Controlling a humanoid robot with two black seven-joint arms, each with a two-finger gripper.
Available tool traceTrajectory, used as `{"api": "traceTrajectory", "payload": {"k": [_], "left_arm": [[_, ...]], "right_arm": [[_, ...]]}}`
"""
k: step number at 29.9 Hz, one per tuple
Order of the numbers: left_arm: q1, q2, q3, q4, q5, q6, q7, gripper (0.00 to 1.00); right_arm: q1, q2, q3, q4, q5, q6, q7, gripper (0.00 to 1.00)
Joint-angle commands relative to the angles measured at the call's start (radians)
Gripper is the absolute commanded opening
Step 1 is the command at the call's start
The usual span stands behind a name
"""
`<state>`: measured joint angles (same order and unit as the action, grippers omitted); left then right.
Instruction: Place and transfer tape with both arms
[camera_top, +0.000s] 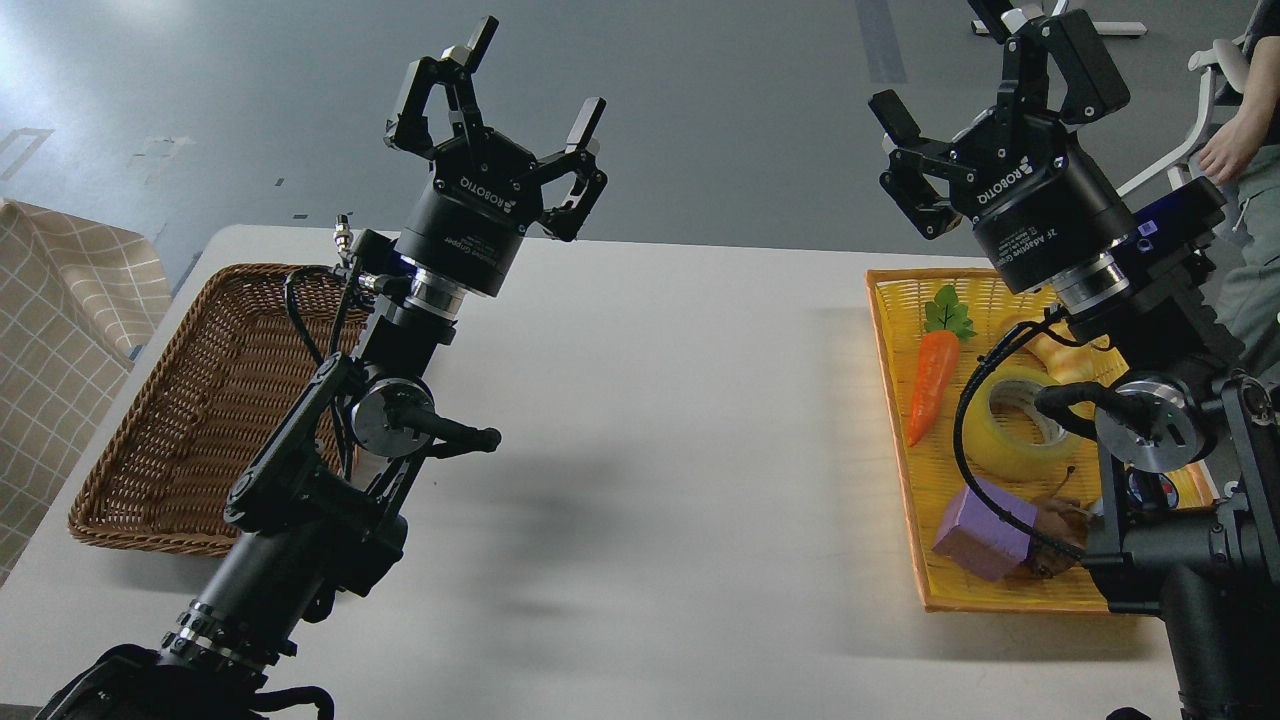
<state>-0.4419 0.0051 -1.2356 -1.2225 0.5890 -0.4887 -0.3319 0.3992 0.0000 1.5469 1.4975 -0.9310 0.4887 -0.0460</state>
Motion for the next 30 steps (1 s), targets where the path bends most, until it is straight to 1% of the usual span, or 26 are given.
{"api": "traceTrajectory", "payload": {"k": [1,21,22,23,25,30], "left_arm": [[0.002,-0.001,-0.004,0.000,-0.002,0.000,-0.001,0.98],[0.020,-0.005,-0.007,-0.008,-0.014,0.000,-0.007,0.98],[0.022,-0.005,-0.007,-0.008,-0.006,0.000,-0.016,0.98],[0.022,-0.005,-0.007,-0.008,-0.003,0.000,-0.041,0.98],[0.020,-0.005,-0.008,-0.008,-0.014,0.000,-0.061,0.98],[0.020,-0.005,-0.010,-0.008,-0.015,0.000,-0.067,0.98]], "right_arm": [[0.001,0.000,0.001,0.000,0.000,0.000,0.000,1.00],[0.001,0.000,0.007,-0.002,0.000,0.000,0.000,1.00],[0.001,0.000,0.007,-0.002,0.000,0.000,0.000,1.00],[0.001,0.000,0.007,-0.003,0.000,0.000,0.000,1.00],[0.001,0.000,0.007,-0.003,0.000,0.000,0.000,1.00],[0.001,0.000,0.006,-0.003,0.000,0.000,0.000,1.00]]}}
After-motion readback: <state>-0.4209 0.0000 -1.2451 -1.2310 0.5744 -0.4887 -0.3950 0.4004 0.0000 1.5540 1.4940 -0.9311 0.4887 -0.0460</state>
